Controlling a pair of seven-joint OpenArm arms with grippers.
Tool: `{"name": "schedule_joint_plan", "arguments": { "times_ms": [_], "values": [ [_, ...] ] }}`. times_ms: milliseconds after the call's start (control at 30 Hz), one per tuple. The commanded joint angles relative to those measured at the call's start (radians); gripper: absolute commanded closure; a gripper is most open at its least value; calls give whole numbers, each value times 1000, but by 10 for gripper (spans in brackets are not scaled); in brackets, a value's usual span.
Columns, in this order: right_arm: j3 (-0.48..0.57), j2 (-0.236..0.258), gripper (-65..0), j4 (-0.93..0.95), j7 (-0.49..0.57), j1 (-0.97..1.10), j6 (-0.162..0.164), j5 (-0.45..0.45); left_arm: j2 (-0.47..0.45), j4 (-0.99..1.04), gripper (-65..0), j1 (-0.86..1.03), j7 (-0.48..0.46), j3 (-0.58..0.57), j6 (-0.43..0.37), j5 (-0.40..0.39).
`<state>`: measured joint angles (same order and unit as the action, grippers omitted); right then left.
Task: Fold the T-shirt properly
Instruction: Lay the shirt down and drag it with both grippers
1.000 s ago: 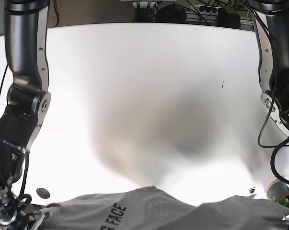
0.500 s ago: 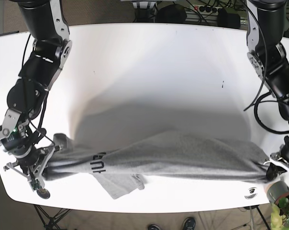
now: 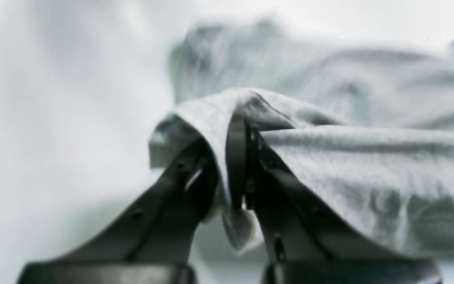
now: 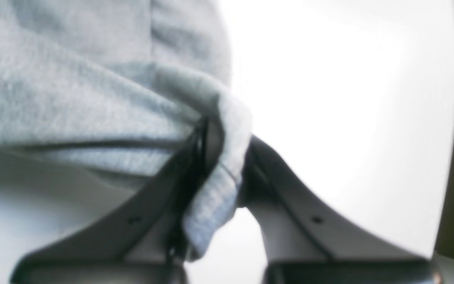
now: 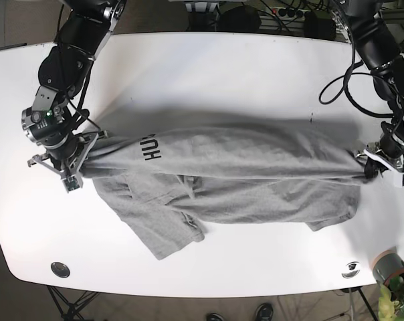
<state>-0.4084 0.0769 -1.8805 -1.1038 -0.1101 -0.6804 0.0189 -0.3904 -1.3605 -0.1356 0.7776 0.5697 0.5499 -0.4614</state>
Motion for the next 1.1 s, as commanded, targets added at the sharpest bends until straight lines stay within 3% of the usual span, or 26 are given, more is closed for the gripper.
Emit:
{"name": "schedule_joint_plan", "arguments": {
  "times_ms": [0, 300, 833, 933, 1067],
  "values": [
    [-5, -6, -21, -43, 21, 3, 3, -10, -23, -29, 0, 4, -31, 8, 5, -23],
    [-88, -25, -21, -51, 21, 125, 3, -10, -22, -29, 0, 127, -31, 56, 5, -23],
    [-91, -47, -21, -47, 69, 260, 3, -10, -17, -27, 0, 218, -34, 106, 6, -24],
    [-93, -50, -21, -52, 72, 284, -17, -27, 23, -29, 0, 218, -33, 175, 52, -26],
    [-166, -48, -21, -52, 86, 324, -18, -142, 57, -29, 0, 216, -31, 243, 143, -18]
  ]
}}
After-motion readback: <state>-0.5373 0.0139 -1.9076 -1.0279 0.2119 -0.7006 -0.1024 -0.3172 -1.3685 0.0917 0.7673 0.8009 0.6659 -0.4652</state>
